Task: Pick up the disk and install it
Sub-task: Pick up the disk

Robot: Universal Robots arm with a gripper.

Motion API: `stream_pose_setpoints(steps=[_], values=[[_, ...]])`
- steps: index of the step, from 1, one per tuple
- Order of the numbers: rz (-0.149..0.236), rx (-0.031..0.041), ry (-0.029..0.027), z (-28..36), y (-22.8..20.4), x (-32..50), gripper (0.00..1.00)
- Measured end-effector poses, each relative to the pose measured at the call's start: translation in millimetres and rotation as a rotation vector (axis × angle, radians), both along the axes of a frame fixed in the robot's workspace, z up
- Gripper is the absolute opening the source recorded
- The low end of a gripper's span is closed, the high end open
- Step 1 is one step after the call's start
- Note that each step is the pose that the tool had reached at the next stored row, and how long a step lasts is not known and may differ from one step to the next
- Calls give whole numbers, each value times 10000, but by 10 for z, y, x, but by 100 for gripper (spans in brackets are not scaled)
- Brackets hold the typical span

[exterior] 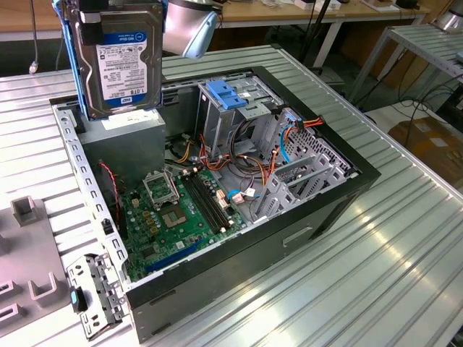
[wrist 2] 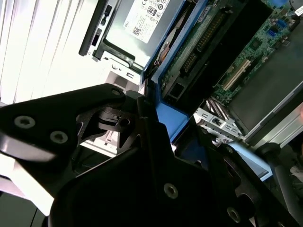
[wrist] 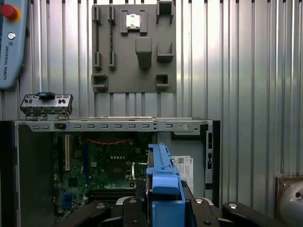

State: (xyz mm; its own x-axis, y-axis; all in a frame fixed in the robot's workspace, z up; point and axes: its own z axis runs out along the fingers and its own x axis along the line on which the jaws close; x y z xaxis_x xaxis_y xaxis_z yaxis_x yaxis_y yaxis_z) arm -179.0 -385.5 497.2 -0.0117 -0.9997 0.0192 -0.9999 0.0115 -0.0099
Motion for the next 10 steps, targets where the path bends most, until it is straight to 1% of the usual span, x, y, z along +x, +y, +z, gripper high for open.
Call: stream_pose_setpoints(steps=[6, 10], values=[[0, 0, 0, -1, -6, 169, 37], [0, 0, 0, -1, -6, 307, 37]])
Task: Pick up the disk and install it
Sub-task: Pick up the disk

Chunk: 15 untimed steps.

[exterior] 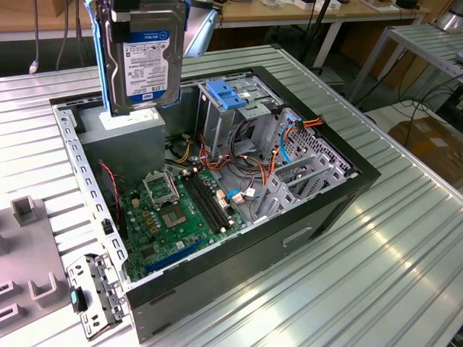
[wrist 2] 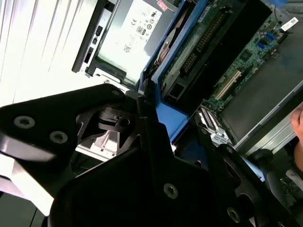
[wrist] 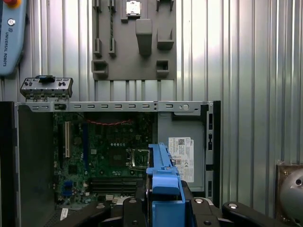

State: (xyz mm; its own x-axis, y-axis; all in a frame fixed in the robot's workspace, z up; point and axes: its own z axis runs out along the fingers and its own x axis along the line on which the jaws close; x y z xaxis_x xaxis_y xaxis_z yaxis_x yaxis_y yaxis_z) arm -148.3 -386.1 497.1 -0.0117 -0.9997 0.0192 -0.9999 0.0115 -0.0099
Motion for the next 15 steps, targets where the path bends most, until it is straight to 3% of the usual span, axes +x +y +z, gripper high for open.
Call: stream_pose_setpoints(steps=[10, 15], values=[[0, 1, -1, -3, -1, 200, 37], [1, 0, 0, -3, -1, 216, 37]])
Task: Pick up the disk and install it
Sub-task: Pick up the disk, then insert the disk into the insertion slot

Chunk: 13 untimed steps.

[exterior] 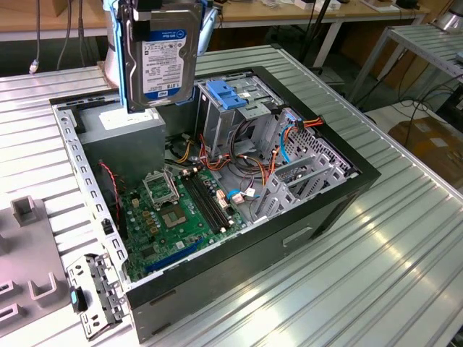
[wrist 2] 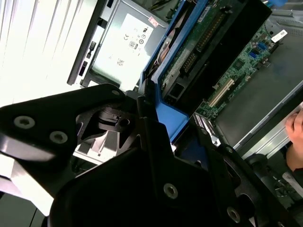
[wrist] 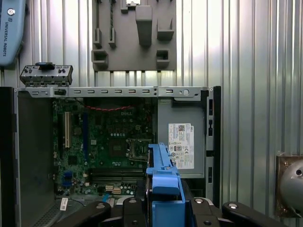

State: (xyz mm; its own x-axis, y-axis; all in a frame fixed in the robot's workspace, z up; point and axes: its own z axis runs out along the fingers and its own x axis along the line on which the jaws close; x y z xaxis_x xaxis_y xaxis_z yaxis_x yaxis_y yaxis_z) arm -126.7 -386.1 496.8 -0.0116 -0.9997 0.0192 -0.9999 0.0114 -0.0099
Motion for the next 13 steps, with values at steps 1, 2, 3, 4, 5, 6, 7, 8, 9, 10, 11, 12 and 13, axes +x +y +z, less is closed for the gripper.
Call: stream_pose_setpoints(steps=[1, 2, 3, 4, 5, 6, 7, 8, 9, 10, 11, 12, 13], values=[[0, 0, 0, 0, 0, 2, 37], [0, 0, 0, 0, 0, 2, 37], [0, 0, 0, 0, 0, 2, 37], [0, 0, 0, 0, 0, 2, 37], [-1, 0, 0, 0, 0, 2, 37], [0, 0, 0, 0, 0, 3, 37], [0, 0, -1, 0, 0, 3, 37], [0, 0, 0, 0, -3, 4, 37], [1, 0, 0, 0, -6, 4, 37], [1, 0, 0, 0, -11, 4, 37], [0, 0, 0, 0, -15, 3, 37], [0, 0, 0, 0, -22, 3, 37], [0, 0, 0, 0, -32, 3, 37]])
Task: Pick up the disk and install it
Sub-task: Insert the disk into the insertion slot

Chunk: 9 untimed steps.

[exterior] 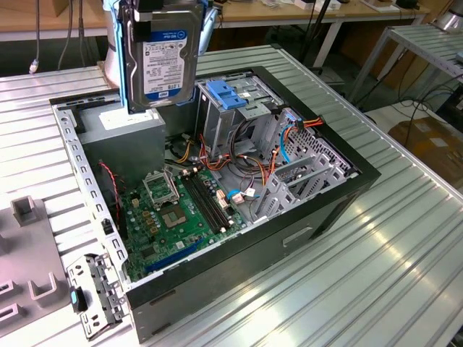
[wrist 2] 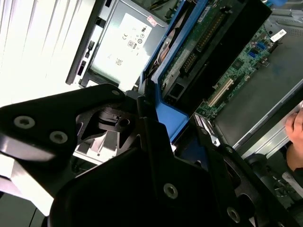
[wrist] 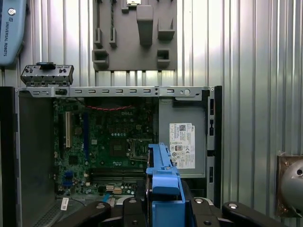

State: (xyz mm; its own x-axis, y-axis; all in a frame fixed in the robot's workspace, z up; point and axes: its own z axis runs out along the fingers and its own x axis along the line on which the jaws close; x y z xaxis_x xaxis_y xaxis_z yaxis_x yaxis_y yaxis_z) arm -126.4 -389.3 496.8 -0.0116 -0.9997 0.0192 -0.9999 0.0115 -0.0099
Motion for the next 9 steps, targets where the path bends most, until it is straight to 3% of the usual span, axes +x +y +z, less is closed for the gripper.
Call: stream_pose_setpoints(steps=[9], values=[[0, -1, 0, 0, -75, 0, 37]])
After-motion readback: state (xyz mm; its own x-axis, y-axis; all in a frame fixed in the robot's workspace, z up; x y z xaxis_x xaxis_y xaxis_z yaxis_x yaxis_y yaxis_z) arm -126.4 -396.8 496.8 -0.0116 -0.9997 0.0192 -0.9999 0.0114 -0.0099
